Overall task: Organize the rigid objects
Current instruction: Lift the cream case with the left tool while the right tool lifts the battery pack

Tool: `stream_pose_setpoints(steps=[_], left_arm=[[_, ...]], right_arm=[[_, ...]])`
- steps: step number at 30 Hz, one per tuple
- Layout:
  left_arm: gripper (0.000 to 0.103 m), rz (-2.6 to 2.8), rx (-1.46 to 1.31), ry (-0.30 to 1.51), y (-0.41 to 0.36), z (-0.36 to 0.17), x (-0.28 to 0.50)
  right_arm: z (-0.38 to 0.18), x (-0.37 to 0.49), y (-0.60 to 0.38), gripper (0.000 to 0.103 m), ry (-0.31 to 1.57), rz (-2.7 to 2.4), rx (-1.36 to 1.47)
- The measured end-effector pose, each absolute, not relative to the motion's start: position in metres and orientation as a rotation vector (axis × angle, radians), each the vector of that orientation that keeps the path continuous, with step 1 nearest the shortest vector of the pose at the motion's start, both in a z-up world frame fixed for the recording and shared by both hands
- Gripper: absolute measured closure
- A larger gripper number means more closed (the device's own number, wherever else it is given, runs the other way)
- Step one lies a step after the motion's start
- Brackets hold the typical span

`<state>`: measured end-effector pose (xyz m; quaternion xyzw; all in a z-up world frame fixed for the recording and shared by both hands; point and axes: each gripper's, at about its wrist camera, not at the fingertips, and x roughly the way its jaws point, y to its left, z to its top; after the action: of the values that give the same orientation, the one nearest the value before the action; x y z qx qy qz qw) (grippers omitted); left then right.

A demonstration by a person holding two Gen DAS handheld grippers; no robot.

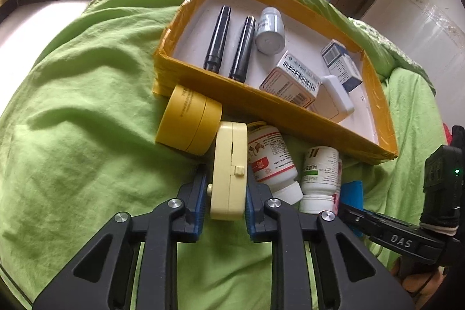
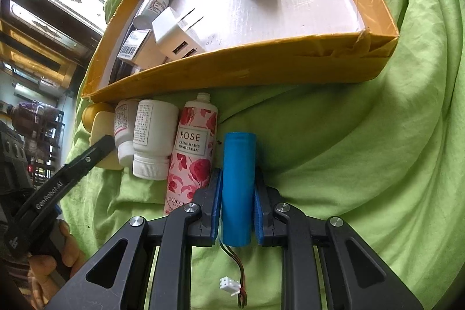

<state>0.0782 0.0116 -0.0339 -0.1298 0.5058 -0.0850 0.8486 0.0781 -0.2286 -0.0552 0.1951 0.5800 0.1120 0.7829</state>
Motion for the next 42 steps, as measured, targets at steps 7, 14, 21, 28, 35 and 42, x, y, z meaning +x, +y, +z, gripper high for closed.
stream_pose_setpoints(steps=[7,14,21,28,35,42], left_arm=[[0.085,-0.178,-0.231,1.073,0.008,-0.029,0.066],[0.085,-0.180,-0.283,1.120,0.006,-0.024,0.036],[0.085,-0.178,-0.258,1.105,-0.003,-0.020,0.023],[0.085,-0.149,-0.294,1.096,0.005,-0.023,0.026],[0.085,-0.134,-0.206,1.075,-0.006,-0.022,0.026],[0.085,-0.096,-0.155,1.047,-0.009,-0.018,0.026]], right_arm=[[-0.047,0.074,-0.232,0.087,1.202,0.264,0.417],[-0.033,0.061,-0.227,0.087,1.181,0.261,0.375],[-0.029,0.045,-0.220,0.087,1.182,0.261,0.321],[-0.039,0.046,-0.218,0.087,1.204,0.243,0.308],[-0.043,0.048,-0.216,0.087,1.201,0.246,0.303],[-0.034,0.042,-0.222,0.087,1.154,0.245,0.315]])
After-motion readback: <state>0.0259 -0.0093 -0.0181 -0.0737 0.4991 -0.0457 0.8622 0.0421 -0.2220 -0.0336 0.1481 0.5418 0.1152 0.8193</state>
